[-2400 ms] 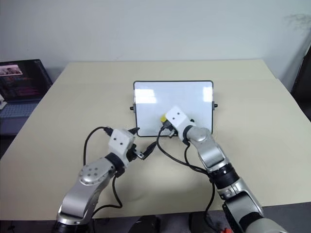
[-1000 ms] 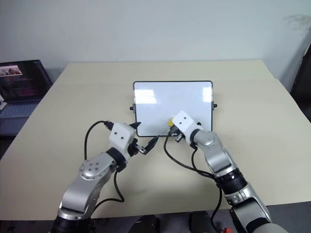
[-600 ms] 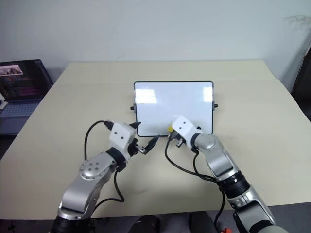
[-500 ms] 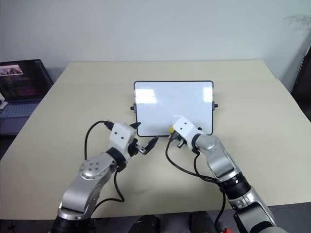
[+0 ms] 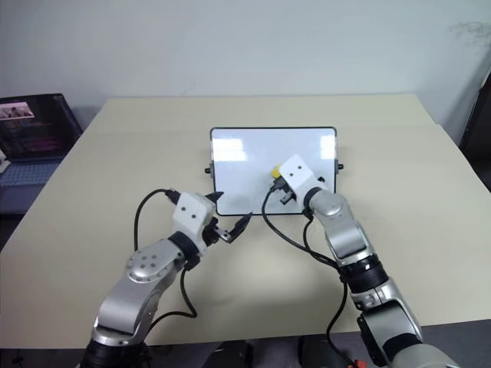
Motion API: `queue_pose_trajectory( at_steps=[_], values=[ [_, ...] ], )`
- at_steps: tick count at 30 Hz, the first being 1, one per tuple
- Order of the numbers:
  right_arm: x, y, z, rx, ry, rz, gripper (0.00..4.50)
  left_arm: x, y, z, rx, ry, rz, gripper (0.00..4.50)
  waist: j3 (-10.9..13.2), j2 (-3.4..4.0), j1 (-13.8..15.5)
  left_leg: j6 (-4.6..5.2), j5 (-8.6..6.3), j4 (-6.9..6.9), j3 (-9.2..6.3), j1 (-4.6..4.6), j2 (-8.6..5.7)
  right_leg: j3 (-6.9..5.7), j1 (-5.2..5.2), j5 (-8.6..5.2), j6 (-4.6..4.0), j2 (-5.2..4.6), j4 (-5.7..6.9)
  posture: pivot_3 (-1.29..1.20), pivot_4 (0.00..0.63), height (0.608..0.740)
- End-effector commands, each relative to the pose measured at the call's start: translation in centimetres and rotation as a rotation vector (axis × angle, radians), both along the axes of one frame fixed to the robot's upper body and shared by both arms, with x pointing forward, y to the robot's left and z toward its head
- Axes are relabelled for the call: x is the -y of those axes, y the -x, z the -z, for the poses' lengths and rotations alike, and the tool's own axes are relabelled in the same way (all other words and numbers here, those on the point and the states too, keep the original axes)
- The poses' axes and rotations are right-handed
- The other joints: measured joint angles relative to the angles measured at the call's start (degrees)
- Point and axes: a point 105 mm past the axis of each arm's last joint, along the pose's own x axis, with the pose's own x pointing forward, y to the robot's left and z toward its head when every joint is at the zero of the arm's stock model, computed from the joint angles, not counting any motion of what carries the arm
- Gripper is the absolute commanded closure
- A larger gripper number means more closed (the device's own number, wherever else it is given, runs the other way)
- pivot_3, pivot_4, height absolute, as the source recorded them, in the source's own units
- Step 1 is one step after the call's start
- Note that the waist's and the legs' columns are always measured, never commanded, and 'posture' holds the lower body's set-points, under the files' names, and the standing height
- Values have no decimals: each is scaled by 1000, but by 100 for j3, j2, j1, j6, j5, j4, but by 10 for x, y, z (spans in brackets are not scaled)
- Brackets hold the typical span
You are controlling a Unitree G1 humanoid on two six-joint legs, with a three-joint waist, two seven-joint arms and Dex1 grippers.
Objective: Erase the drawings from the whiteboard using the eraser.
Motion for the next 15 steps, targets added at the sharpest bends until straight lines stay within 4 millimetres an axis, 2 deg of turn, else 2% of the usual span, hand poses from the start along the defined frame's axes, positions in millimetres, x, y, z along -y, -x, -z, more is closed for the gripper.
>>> queue_pose_trajectory(
  at_steps=[1, 7, 15],
  values=[
    [-2, -3, -9, 34, 5, -5, 3451, 2, 4, -13, 63, 7, 17, 0, 0, 0, 0, 0, 0, 0, 0, 0, 0, 0, 0, 0, 0, 0, 1, 0, 150, 740],
    [-12, 7, 24, -45, 125, -73, 3451, -1, 5, -9, 61, 7, 8, 0, -1, 1, -11, 1, 0, 1, 1, 5, 1, 0, 2, 0, 0, 1, 5, 0, 150, 740],
    [-12, 17, 38, -90, 151, -105, 3451, 0, 4, -11, 66, 10, 2, 0, -2, -1, -6, 1, 0, 3, -2, 6, 1, -2, 5, 0, 0, 1, 7, 0, 150, 740]
  ],
)
